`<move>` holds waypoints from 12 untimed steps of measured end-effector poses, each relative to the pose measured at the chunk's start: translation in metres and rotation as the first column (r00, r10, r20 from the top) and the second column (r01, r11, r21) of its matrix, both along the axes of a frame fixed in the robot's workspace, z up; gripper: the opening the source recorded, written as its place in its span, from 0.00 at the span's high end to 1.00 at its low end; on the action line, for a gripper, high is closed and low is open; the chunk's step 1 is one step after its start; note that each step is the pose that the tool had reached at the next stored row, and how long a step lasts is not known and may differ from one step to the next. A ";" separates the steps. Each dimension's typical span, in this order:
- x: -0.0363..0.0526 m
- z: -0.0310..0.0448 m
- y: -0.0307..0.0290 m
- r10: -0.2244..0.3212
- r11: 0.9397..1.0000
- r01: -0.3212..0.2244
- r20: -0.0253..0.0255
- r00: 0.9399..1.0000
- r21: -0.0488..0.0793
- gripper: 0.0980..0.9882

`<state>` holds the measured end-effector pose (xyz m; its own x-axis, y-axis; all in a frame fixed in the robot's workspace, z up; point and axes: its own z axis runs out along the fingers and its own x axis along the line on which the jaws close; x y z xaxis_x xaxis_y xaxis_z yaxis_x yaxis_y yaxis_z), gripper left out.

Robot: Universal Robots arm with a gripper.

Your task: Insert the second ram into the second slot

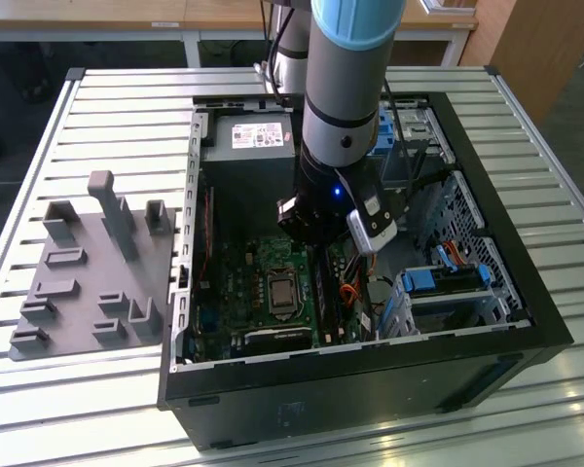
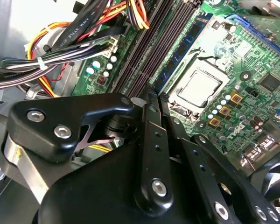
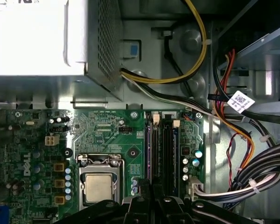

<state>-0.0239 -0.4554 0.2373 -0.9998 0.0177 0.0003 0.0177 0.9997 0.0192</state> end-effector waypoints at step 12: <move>0.0023 -0.0024 -0.0013 0.000 1.000 0.000 -0.006 1.000 0.000 0.96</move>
